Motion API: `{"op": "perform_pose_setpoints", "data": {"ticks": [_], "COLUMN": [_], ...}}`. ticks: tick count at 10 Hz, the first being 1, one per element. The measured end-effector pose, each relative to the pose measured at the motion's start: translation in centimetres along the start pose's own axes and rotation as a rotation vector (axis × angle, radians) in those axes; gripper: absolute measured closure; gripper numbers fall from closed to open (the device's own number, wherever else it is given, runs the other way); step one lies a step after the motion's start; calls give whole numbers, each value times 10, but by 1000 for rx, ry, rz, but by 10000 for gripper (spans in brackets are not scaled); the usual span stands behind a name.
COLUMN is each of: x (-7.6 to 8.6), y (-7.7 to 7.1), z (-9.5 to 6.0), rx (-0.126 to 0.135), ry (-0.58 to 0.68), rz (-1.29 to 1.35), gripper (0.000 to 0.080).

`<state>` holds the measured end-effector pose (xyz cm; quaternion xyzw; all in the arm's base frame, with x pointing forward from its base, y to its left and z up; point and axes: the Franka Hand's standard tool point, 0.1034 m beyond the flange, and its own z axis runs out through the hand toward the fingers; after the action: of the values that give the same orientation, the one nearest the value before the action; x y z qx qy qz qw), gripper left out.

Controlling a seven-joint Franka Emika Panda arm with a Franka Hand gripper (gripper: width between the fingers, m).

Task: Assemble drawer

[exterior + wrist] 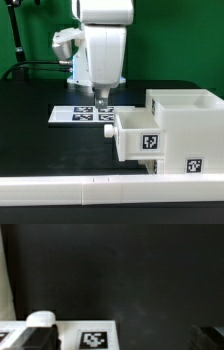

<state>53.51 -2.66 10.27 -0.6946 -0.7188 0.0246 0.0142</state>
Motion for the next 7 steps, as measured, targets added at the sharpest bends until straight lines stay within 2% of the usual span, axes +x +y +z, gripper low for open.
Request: {"op": "perform_pose_setpoints", "data": {"ticks": [2, 3, 5, 6, 7], "x": [-1, -10, -26, -25, -23], "y": [0, -1, 5, 9, 10], "z": [1, 3, 21, 30, 37], "rx": [2, 1, 17, 19, 33], "ry": [7, 68, 171, 195, 233], "rz": [-11, -18, -51, -52, -43], "gripper": [151, 151, 151, 151, 151]}}
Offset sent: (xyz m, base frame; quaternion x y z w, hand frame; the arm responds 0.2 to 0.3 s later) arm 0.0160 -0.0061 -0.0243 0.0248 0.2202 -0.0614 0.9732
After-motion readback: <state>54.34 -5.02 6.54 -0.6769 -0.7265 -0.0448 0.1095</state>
